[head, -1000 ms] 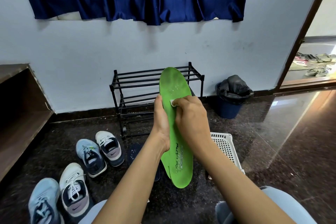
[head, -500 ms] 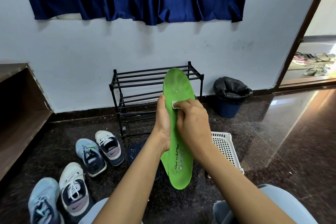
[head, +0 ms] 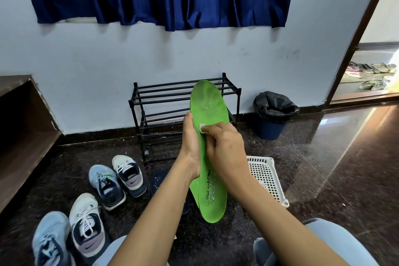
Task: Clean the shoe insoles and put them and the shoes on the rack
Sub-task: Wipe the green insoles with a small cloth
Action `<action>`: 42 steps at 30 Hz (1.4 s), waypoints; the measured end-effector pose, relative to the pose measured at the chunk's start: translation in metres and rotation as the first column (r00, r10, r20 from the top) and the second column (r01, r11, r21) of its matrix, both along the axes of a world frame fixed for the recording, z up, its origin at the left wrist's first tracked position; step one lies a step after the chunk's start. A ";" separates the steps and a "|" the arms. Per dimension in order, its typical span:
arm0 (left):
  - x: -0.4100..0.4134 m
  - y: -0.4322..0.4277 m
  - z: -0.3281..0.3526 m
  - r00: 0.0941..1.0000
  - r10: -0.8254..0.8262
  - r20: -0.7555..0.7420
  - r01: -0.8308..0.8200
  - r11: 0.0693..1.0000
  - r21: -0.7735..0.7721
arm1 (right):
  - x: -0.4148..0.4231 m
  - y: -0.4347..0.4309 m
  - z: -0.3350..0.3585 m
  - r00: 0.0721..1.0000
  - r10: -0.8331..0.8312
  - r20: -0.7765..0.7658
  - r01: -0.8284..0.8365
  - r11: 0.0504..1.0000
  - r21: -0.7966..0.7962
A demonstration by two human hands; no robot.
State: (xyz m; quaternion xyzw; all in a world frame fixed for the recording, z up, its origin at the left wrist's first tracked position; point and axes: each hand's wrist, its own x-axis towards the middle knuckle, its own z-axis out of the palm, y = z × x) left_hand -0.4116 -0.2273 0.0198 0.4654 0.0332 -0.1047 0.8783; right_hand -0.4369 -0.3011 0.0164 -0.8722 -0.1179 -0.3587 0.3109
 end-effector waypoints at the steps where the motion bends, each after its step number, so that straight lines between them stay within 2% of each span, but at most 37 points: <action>1: 0.001 0.001 0.000 1.000 0.000 0.000 0.000 1.000 -0.004 | 0.002 0.000 0.002 1.000 0.005 0.009 -0.005 1.000 -0.001; 7: -0.006 -0.006 -0.001 0.997 -0.074 -0.025 0.074 0.997 0.001 | 0.010 -0.007 0.010 0.999 -0.021 0.038 0.019 0.999 0.045; 14: -0.002 -0.002 0.002 0.999 0.005 -0.036 -0.005 1.000 -0.014 | 0.006 0.000 0.006 1.000 0.023 0.015 -0.024 0.999 0.025; 19: -0.006 -0.007 0.001 0.997 -0.070 -0.045 0.071 0.997 0.011 | 0.008 -0.007 0.010 1.000 -0.009 0.030 0.007 0.998 0.065; 25: -0.003 -0.001 0.004 0.999 -0.042 -0.032 0.042 0.999 -0.017 | 0.002 -0.005 0.006 0.998 0.037 0.043 -0.037 0.999 -0.012; 30: -0.009 -0.010 0.002 0.994 -0.098 -0.052 0.098 0.995 0.007 | 0.013 -0.015 0.014 0.998 -0.034 0.055 0.034 0.999 0.017; 35: -0.007 -0.005 0.005 0.998 -0.059 -0.031 0.059 0.998 0.006 | 0.004 -0.005 0.004 0.999 -0.004 0.044 0.005 1.000 -0.022; 42: -0.006 -0.007 0.002 0.993 -0.103 -0.061 0.106 0.994 0.041 | 0.013 -0.014 0.010 0.998 -0.046 0.049 0.047 0.999 -0.008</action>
